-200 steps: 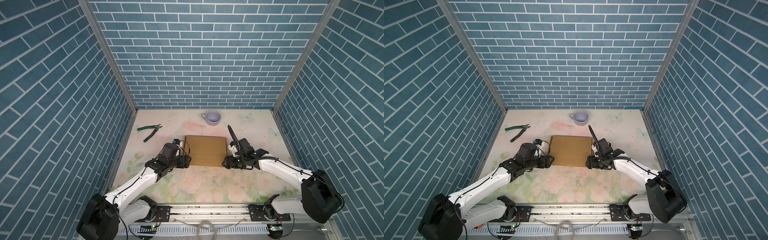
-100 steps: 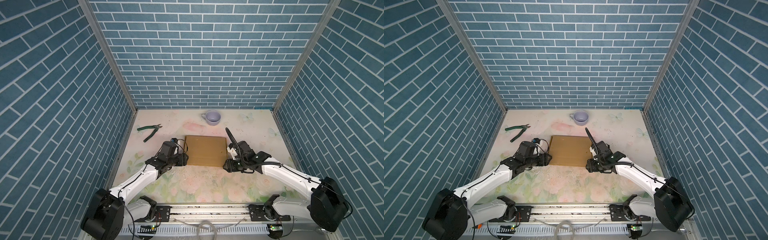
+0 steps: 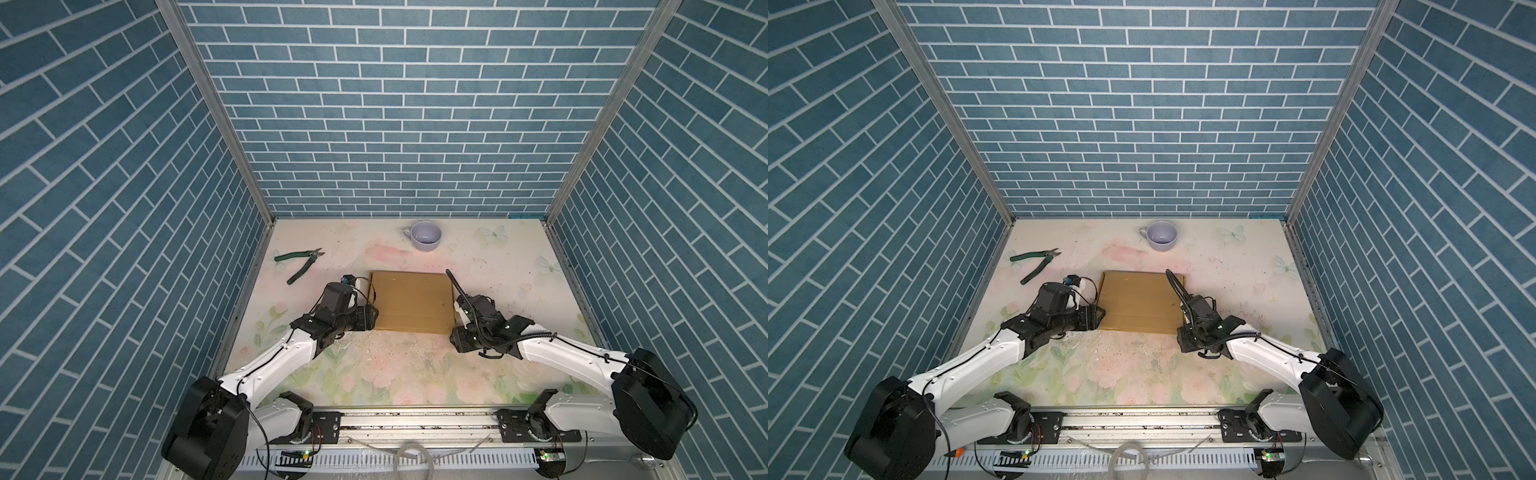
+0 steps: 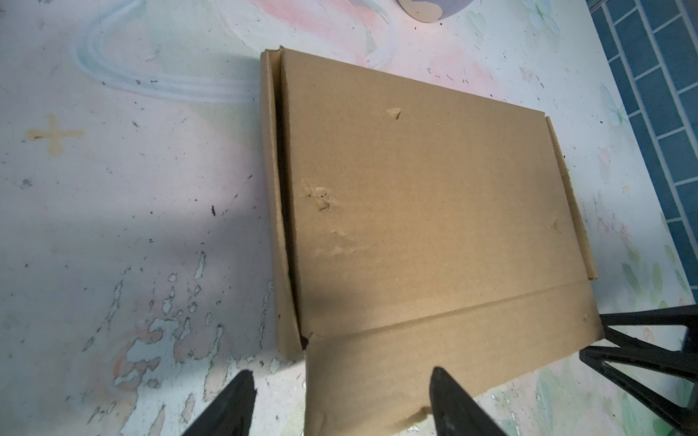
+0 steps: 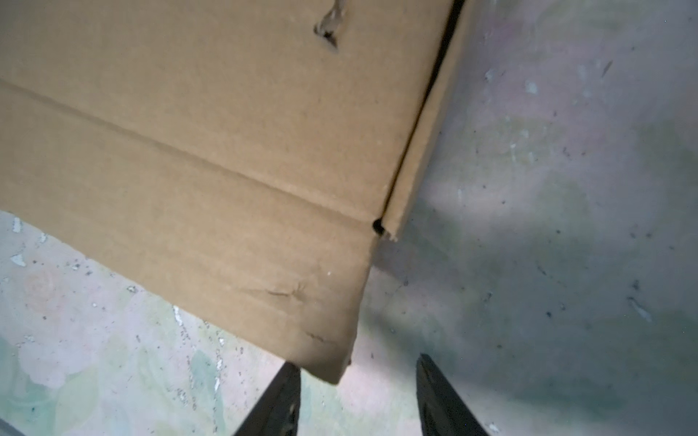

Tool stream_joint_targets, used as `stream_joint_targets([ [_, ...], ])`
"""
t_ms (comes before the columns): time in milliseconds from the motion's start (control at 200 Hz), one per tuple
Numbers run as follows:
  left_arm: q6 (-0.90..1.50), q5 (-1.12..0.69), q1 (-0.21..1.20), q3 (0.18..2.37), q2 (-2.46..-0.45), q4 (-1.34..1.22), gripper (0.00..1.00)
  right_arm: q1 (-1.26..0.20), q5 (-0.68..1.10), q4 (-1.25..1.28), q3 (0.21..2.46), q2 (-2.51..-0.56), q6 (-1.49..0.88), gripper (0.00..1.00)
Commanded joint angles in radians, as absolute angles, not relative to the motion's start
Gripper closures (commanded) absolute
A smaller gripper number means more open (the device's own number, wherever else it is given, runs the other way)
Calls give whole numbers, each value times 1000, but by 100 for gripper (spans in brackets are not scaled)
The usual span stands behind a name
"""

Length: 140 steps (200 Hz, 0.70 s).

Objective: Assemble paper box
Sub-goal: Press the paper box at the center of the table.

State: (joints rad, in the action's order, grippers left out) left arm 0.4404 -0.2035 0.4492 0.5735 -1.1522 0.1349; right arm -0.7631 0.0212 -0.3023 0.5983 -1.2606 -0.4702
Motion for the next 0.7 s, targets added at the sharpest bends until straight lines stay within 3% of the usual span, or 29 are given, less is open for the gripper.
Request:
stream_joint_targets([
  [0, 436, -205, 445, 563, -1154, 110, 26, -777, -74, -209, 540, -1231, -437, 53],
  [235, 436, -204, 444, 571, -1151, 119, 26, -784, -170, -36, 455, -1218, -411, 57],
  [695, 427, -156, 444, 559, -1057, 193, 26, -793, -97, -31, 396, -1136, -438, 56],
])
